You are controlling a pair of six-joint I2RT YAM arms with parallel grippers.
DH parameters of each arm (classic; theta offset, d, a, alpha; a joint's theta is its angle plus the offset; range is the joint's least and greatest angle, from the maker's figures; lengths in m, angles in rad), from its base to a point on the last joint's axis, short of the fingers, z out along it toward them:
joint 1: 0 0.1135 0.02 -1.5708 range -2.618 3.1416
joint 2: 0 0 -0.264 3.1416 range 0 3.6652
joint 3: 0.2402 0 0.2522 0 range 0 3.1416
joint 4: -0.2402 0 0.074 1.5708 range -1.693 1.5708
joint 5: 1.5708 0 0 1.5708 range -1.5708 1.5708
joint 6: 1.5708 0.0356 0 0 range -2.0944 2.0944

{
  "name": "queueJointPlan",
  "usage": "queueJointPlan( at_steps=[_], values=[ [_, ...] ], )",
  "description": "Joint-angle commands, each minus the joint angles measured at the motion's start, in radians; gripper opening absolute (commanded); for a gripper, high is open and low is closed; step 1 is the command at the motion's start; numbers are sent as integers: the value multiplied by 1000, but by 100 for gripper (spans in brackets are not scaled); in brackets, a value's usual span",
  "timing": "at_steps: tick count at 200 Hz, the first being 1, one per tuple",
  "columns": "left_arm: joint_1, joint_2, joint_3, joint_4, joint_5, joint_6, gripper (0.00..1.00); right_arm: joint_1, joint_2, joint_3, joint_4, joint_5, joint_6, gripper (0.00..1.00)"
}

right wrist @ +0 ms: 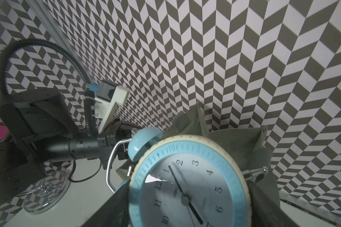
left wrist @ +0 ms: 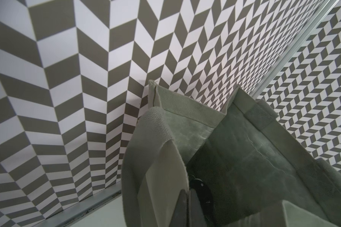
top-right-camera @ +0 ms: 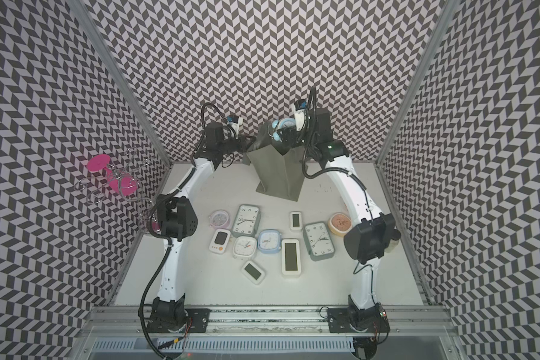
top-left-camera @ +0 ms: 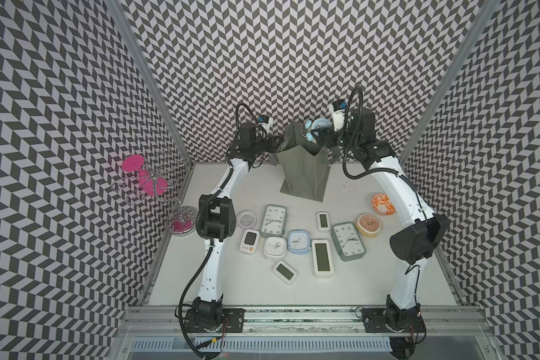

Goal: Put the alarm clock into the canvas bag
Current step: Adjust the canvas bag at the center of the board, then place the alarm at the canvas bag.

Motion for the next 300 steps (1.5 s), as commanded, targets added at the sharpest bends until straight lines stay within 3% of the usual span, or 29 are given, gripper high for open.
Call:
queueJointPlan(
  at_steps=[1,41,73,162,225,247,300],
  values=[
    [-37,-110,-41,-1,15,61,0,-7,-85,-32,83,7,-9,47],
    [-100,-285,-226,83,-43,146,0,-7,-112,-68,68,11,-24,47],
    [-147,-347,-258,76,-101,182,0,-12,-138,-100,54,33,-33,46],
    [-205,-373,-244,28,-155,191,0,-24,-408,-614,199,9,-83,45],
    [-238,-384,-256,26,-132,230,0,-19,-261,-510,119,-77,-178,44],
    [-239,-384,-246,28,-120,206,0,14,-221,-518,144,-43,-255,44],
    [-239,-333,-157,-59,-155,183,0,25,-118,-534,266,-6,-294,43]
  ],
)
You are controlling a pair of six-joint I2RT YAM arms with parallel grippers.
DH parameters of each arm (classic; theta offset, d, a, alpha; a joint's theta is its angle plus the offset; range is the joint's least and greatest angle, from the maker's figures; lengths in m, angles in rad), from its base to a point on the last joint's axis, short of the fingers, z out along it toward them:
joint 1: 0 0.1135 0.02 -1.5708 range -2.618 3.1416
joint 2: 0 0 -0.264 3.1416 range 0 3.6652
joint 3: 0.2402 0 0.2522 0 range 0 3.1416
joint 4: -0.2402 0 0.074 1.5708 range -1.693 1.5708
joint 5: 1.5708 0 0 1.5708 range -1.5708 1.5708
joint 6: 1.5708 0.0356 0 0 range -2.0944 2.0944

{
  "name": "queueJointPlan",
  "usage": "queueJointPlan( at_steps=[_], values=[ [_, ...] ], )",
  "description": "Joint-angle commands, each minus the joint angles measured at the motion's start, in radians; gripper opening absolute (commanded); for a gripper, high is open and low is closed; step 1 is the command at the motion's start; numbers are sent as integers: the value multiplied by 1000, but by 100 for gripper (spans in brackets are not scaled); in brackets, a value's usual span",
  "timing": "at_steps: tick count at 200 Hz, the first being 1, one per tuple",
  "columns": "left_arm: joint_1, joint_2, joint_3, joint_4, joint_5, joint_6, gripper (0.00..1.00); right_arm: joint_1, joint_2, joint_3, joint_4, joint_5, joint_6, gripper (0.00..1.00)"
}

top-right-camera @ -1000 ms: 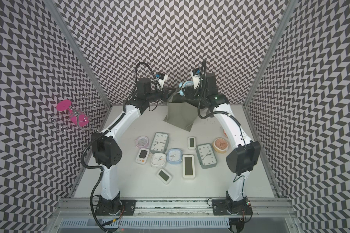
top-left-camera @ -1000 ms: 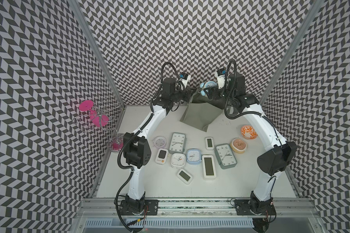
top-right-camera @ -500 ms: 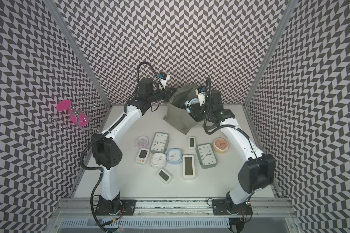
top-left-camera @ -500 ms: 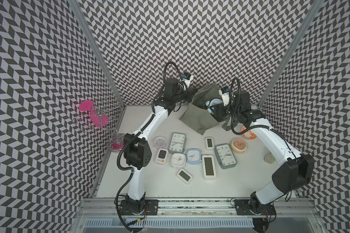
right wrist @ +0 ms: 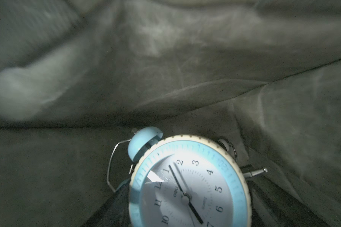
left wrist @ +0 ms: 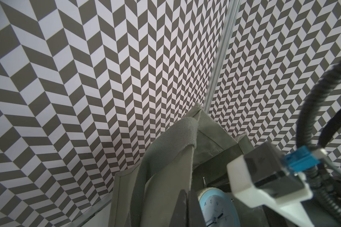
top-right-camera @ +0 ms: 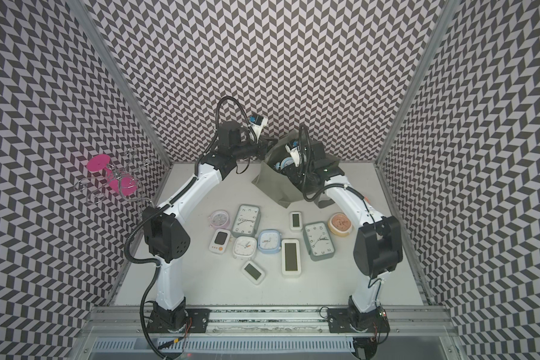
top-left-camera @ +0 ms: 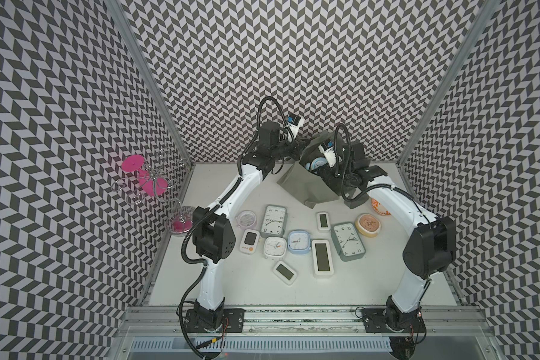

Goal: Put the alarm clock into the canvas bag
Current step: Place the alarm at the canvas bag.

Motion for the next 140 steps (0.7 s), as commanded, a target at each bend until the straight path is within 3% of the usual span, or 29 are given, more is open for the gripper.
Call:
queueJointPlan(
  at_steps=[1,54,89,103,133,140],
  values=[
    [-10,-6,83,-29,-12,-6,0,3,27,1,155,6,-48,43],
    [-10,-16,73,-25,-14,-2,0,-3,191,77,168,23,-14,44],
    [-11,-16,75,-32,-37,2,0,-3,251,128,128,27,5,53],
    [-6,-12,81,-43,-62,3,0,-3,247,121,134,24,0,62],
    [7,1,102,-60,-64,-5,0,-3,208,97,140,40,9,99],
    [8,2,100,-59,-61,-2,0,-3,191,97,132,40,13,99]
  ],
)
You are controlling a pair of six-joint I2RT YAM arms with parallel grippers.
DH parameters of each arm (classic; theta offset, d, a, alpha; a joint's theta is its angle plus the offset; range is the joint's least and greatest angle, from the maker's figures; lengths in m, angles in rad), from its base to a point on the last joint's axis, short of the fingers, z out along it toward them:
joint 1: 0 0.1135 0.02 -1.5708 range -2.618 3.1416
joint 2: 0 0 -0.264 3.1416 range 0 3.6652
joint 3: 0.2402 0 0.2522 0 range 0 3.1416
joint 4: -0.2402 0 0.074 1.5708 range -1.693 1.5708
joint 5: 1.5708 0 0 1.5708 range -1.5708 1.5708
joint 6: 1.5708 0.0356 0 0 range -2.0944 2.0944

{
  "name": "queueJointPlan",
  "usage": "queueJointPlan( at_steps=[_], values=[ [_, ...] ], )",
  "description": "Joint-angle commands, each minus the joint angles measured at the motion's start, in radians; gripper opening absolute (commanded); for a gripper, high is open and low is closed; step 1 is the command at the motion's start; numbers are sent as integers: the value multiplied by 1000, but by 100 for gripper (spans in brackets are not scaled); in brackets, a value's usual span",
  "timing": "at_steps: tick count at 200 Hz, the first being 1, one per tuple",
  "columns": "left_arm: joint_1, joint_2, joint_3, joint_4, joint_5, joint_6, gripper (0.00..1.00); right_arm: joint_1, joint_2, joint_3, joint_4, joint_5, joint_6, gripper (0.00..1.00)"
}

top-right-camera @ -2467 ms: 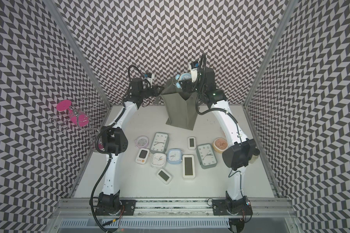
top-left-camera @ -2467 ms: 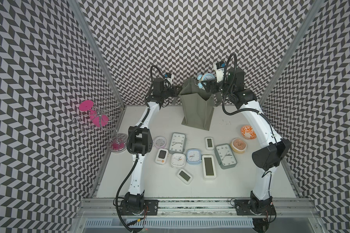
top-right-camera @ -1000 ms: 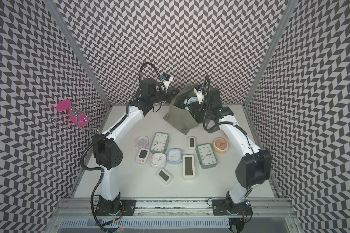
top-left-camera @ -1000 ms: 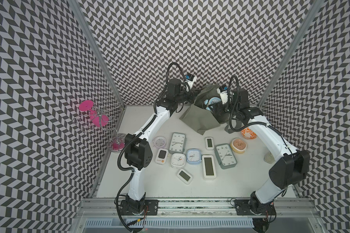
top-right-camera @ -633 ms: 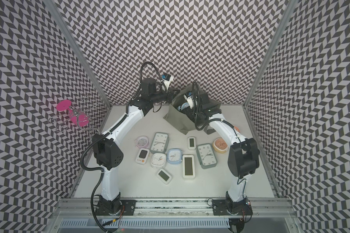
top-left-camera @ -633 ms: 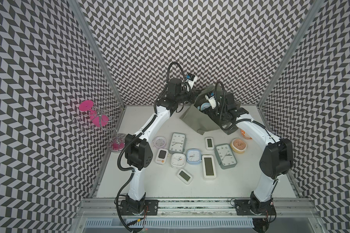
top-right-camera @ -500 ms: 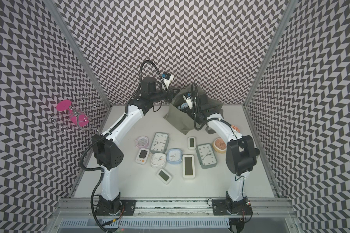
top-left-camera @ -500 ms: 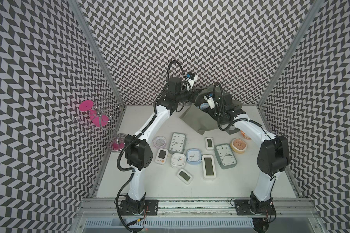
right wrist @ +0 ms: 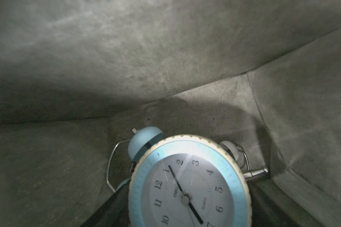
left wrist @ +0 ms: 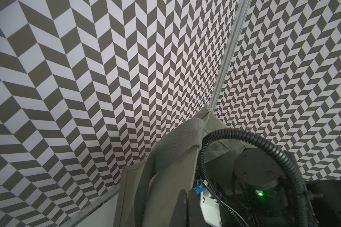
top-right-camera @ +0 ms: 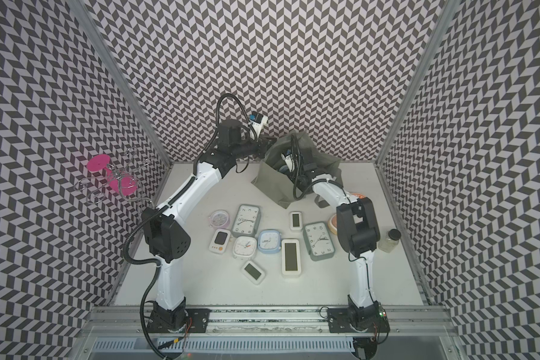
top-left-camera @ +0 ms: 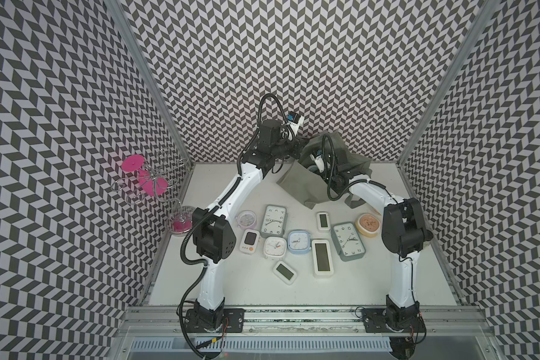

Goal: Put the alarm clock into the canvas bag
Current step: Place the alarm at the canvas bag.

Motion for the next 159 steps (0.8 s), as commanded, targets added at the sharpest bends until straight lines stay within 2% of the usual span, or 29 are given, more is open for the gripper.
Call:
queueJointPlan(
  at_steps=[1,49,92,136,159],
  values=[
    [8,0,54,15,-4,-2,0,0,-71,14,44,1,8,99],
    [7,2,47,5,-11,29,0,0,-304,-71,6,1,96,99],
    [7,12,41,10,-8,26,0,-6,-647,-328,42,98,262,99],
    [5,16,42,6,-11,36,0,-6,-959,-569,-108,215,432,99],
    [6,17,31,15,4,32,0,-6,-1054,-679,-203,260,496,99]
  ],
)
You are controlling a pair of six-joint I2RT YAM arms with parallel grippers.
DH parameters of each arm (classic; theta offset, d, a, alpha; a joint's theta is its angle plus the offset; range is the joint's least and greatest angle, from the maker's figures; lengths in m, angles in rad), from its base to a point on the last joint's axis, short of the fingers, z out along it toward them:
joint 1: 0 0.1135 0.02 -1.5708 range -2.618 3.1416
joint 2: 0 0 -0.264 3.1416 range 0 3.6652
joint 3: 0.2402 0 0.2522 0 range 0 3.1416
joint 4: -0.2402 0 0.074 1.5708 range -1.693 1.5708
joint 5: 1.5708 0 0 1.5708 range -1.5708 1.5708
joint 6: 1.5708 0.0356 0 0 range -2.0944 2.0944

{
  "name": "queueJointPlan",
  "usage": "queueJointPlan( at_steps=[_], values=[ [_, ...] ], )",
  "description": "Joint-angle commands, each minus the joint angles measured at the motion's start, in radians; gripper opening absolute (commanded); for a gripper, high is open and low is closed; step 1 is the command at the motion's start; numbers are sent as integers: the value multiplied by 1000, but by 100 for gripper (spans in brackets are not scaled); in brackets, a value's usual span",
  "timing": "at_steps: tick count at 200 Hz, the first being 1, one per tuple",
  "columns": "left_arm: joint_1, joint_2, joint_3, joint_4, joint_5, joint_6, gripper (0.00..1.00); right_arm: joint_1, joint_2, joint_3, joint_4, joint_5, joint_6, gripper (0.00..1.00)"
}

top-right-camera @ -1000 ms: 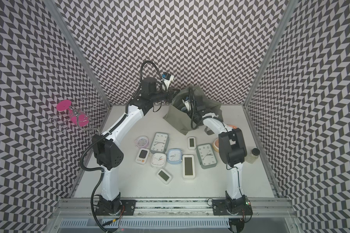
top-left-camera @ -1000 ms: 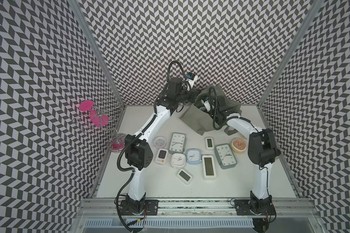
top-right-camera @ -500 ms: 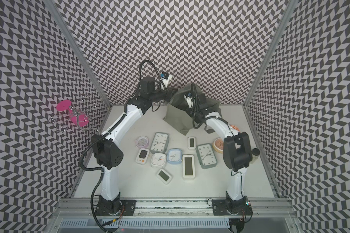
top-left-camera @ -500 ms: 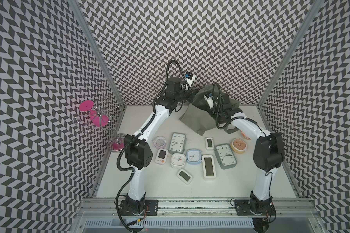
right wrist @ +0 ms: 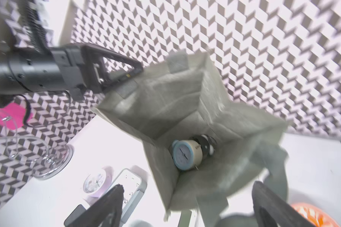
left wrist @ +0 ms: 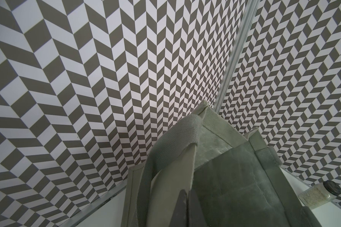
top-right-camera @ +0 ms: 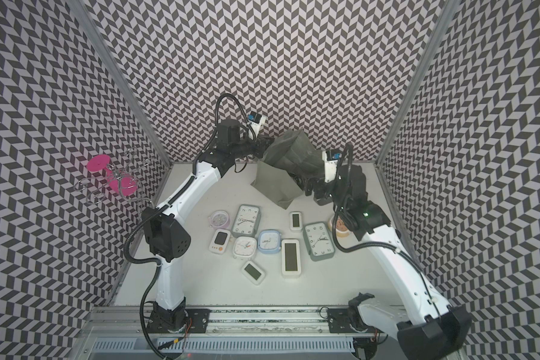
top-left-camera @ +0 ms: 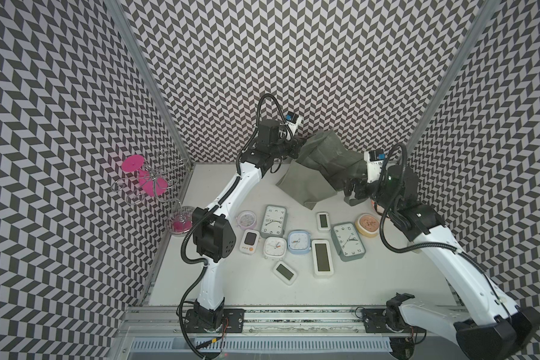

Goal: Put the alarm clock into the canvas bag
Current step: Pick up the alarm from the center of the board.

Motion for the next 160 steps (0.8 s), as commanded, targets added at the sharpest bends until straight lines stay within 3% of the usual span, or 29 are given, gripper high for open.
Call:
queueJointPlan(
  at_steps=[1,33,72,99,131,160],
  values=[
    [-2,6,22,32,22,16,0,-6,-62,-95,-124,81,120,99],
    [-11,16,14,42,35,12,0,-4,-36,-244,-177,43,149,99],
    [-55,12,15,2,-54,72,0,6,29,-345,-222,-3,252,99],
    [-62,13,17,2,-52,70,0,6,67,-370,-242,25,272,99],
    [-61,21,18,4,-47,67,0,26,112,-333,-200,-74,211,100],
    [-51,22,20,4,-47,58,0,119,148,-305,-115,-140,218,87]
  ],
)
